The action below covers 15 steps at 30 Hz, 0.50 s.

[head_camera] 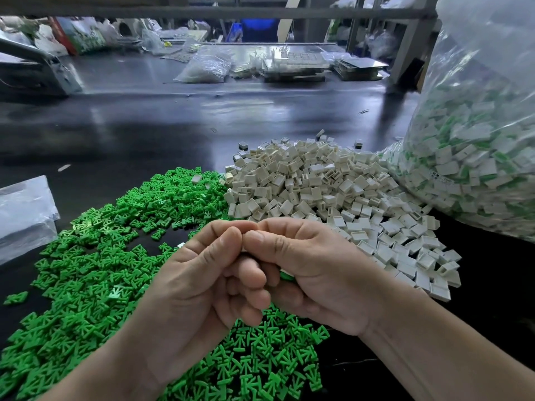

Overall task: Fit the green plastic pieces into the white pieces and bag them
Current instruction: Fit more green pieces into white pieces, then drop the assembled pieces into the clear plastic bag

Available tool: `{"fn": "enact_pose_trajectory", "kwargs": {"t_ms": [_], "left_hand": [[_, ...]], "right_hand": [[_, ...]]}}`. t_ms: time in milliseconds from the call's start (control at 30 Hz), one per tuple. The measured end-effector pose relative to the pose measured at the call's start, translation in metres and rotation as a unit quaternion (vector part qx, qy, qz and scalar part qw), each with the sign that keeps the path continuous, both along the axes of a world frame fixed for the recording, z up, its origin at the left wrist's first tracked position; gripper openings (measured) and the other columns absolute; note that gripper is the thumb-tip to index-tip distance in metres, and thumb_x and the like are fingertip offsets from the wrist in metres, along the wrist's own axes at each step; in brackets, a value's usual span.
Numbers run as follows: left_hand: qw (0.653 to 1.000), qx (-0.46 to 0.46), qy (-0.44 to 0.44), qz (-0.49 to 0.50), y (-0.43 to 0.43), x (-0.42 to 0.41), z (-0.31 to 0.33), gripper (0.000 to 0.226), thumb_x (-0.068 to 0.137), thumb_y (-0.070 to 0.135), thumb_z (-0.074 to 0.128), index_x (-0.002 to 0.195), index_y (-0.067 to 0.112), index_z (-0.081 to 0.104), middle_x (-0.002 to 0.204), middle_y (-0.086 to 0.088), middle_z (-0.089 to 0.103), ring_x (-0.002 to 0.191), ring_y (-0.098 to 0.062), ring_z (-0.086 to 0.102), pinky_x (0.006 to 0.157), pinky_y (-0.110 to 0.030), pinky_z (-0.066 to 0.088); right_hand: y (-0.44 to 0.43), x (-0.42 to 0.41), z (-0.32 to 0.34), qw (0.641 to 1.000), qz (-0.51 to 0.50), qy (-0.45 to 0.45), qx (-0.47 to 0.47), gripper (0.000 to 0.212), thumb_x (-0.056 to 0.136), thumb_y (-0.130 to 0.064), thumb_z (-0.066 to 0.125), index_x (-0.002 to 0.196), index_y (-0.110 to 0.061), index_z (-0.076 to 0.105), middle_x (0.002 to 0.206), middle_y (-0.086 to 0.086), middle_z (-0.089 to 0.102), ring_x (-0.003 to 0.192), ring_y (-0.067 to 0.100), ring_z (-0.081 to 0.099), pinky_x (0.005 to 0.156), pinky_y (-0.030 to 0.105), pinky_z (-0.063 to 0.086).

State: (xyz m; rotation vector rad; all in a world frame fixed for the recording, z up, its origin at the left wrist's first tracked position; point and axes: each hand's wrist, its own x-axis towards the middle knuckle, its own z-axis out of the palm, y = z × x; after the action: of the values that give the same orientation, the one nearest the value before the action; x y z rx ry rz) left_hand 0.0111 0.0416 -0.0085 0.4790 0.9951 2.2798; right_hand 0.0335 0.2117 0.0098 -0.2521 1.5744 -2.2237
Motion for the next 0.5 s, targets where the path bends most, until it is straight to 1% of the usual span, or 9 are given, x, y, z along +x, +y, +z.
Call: {"fn": "enact_pose_trajectory", "kwargs": {"t_ms": [33, 100, 200, 233, 300, 333, 400, 433, 500], "left_hand": [[1.000, -0.008, 0.004, 0.008, 0.000, -0.001, 0.001, 0.027, 0.084, 0.027, 0.075, 0.107, 0.013, 0.070, 0.070, -0.011, 0.071, 0.057, -0.019, 0.070, 0.047, -0.026, 0.056], [1.000, -0.020, 0.007, 0.023, 0.001, -0.004, 0.002, 0.032, 0.081, 0.028, 0.078, 0.108, 0.012, 0.070, 0.070, -0.012, 0.070, 0.057, -0.019, 0.070, 0.045, -0.026, 0.054], [0.998, -0.038, -0.005, 0.058, -0.001, -0.010, 0.003, 0.044, 0.069, 0.032, 0.086, 0.106, 0.012, 0.072, 0.068, -0.010, 0.068, 0.053, -0.019, 0.067, 0.043, -0.025, 0.052], [0.996, -0.049, -0.012, 0.072, -0.002, -0.012, 0.003, 0.049, 0.065, 0.035, 0.088, 0.106, 0.012, 0.072, 0.067, -0.009, 0.067, 0.052, -0.019, 0.065, 0.043, -0.025, 0.051], [0.993, -0.070, -0.021, 0.096, -0.005, -0.015, 0.001, 0.057, 0.058, 0.040, 0.091, 0.104, 0.012, 0.073, 0.066, -0.009, 0.064, 0.051, -0.019, 0.062, 0.043, -0.025, 0.050], [0.991, -0.080, -0.022, 0.104, -0.006, -0.015, 0.000, 0.060, 0.055, 0.042, 0.091, 0.103, 0.012, 0.073, 0.065, -0.009, 0.063, 0.051, -0.020, 0.061, 0.042, -0.025, 0.049], [0.988, -0.104, -0.015, 0.115, -0.003, -0.015, 0.000, 0.063, 0.049, 0.044, 0.092, 0.100, 0.011, 0.073, 0.065, -0.011, 0.061, 0.049, -0.021, 0.059, 0.041, -0.026, 0.047], [0.986, -0.118, -0.007, 0.120, -0.002, -0.015, 0.000, 0.061, 0.049, 0.041, 0.092, 0.098, 0.010, 0.073, 0.064, -0.013, 0.061, 0.048, -0.022, 0.058, 0.040, -0.025, 0.047], [0.982, -0.137, 0.002, 0.128, 0.001, -0.014, -0.001, 0.048, 0.056, 0.033, 0.084, 0.094, 0.006, 0.072, 0.064, -0.019, 0.060, 0.046, -0.026, 0.057, 0.038, -0.026, 0.046]], "right_hand": [[-0.001, -0.001, -0.001, 1.000, -0.003, -0.009, -0.008, 0.032, 0.092, -0.029, 0.061, 0.089, 0.003, 0.058, 0.063, 0.007, 0.050, 0.036, 0.007, 0.039, 0.031, 0.014, 0.027], [-0.001, -0.003, -0.005, 0.998, -0.008, -0.035, -0.048, 0.037, 0.091, -0.028, 0.059, 0.097, 0.008, 0.057, 0.061, 0.005, 0.051, 0.036, 0.006, 0.041, 0.030, 0.013, 0.027], [0.001, -0.007, -0.006, 0.986, 0.006, -0.070, -0.149, 0.019, 0.090, -0.024, 0.054, 0.084, -0.006, 0.056, 0.064, 0.003, 0.056, 0.038, 0.006, 0.050, 0.029, 0.015, 0.033], [0.002, -0.008, -0.006, 0.979, 0.009, -0.077, -0.190, 0.014, 0.090, -0.021, 0.054, 0.082, -0.010, 0.056, 0.069, 0.004, 0.058, 0.041, 0.007, 0.054, 0.029, 0.015, 0.035], [0.005, -0.011, -0.006, 0.963, -0.003, -0.091, -0.255, 0.005, 0.087, -0.017, 0.057, 0.087, -0.012, 0.060, 0.080, 0.008, 0.060, 0.047, 0.010, 0.058, 0.031, 0.015, 0.038], [0.006, -0.011, -0.005, 0.959, -0.017, -0.098, -0.265, 0.008, 0.085, -0.016, 0.059, 0.092, -0.013, 0.061, 0.083, 0.009, 0.060, 0.048, 0.011, 0.059, 0.031, 0.016, 0.039], [0.007, -0.012, -0.006, 0.963, -0.037, -0.102, -0.247, 0.012, 0.086, -0.015, 0.062, 0.098, -0.013, 0.061, 0.083, 0.008, 0.061, 0.048, 0.010, 0.056, 0.030, 0.016, 0.038], [0.009, -0.011, -0.004, 0.969, -0.050, -0.096, -0.222, 0.011, 0.088, -0.014, 0.064, 0.098, -0.012, 0.060, 0.081, 0.006, 0.060, 0.046, 0.008, 0.054, 0.030, 0.015, 0.036], [0.014, -0.011, 0.005, 0.978, -0.092, -0.079, -0.169, 0.011, 0.091, -0.014, 0.065, 0.096, -0.011, 0.057, 0.077, 0.004, 0.057, 0.042, 0.006, 0.047, 0.029, 0.014, 0.033]]}}
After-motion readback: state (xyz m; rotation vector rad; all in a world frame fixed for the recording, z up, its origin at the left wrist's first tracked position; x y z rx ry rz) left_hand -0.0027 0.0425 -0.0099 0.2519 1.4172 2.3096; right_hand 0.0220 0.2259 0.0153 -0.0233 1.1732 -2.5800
